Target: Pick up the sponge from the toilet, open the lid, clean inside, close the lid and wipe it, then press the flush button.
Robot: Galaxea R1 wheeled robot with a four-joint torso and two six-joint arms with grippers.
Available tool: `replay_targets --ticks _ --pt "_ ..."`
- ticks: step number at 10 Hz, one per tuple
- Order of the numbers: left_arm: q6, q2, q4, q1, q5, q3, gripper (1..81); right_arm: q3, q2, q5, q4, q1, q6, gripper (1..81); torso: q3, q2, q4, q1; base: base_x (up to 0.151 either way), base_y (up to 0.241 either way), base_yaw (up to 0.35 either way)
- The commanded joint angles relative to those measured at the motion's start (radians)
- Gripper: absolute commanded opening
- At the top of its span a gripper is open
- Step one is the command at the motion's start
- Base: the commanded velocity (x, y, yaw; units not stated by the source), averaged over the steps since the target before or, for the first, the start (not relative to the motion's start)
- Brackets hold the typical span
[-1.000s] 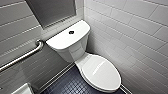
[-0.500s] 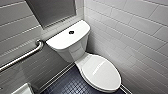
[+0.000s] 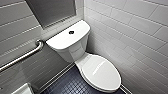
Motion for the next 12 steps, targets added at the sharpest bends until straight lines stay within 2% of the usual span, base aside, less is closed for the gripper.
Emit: replay_targets --ticks 1,2,3,4,5,6,7,8,9,11,12 --pt "-0.019 -0.040 -0.072 0.030 -0.026 -0.020 81.1 0.010 -0.025 -0.062 -0.020 0.012 0.001 1.0 0.000 0.000 0.000 0.000 0.000 0.000 0.000" --pt "0.074 -0.037 -0.098 0.037 -0.035 -0.041 81.1 0.010 -0.022 -0.066 -0.020 0.015 0.001 1.0 0.000 0.000 0.000 0.000 0.000 0.000 0.000" --pt "0.261 -0.038 -0.235 0.041 -0.097 -0.067 81.1 0.012 -0.022 -0.065 -0.020 0.015 0.003 1.0 0.000 0.000 0.000 0.000 0.000 0.000 0.000" --pt "0.599 -0.038 -0.565 0.048 -0.238 -0.147 81.1 0.012 -0.022 -0.066 -0.020 0.015 0.003 1.0 0.000 0.000 0.000 0.000 0.000 0.000 0.000" --pt "0.940 -0.038 -0.887 0.070 -0.349 -0.187 81.1 0.015 -0.023 -0.066 -0.018 0.017 0.004 1.0 0.000 0.000 0.000 0.000 0.000 0.000 0.000" --pt "0.835 -0.025 -0.733 0.067 -0.297 -0.142 81.1 0.031 -0.031 -0.072 -0.018 0.039 0.004 1.0 0.000 0.000 0.000 0.000 0.000 0.000 0.000" --pt "1.597 -0.031 -1.487 0.101 -0.518 -0.194 81.1 0.064 -0.050 -0.077 -0.014 0.076 0.004 1.0 0.000 0.000 0.000 0.000 0.000 0.000 0.000" --pt "1.702 -0.017 -1.594 0.100 -0.517 -0.201 81.1 0.116 -0.082 -0.089 -0.018 0.126 0.004 1.0 0.000 0.000 0.000 0.000 0.000 0.000 0.000" --pt "1.711 -0.008 -1.615 0.100 -0.515 -0.216 81.1 0.178 -0.116 -0.106 -0.021 0.183 0.004 1.0 0.000 0.000 0.000 0.000 0.000 0.000 0.000" --pt "1.710 0.014 -1.622 0.101 -0.413 -0.263 81.1 0.324 -0.202 -0.210 -0.015 0.364 0.004 1.0 0.000 0.000 0.000 0.000 0.000 0.000 0.000" --pt "1.710 0.031 -1.625 0.100 -0.390 -0.315 81.1 0.367 -0.232 -0.279 0.001 0.472 0.006 1.0 0.000 0.000 0.000 0.000 0.000 0.000 0.000"
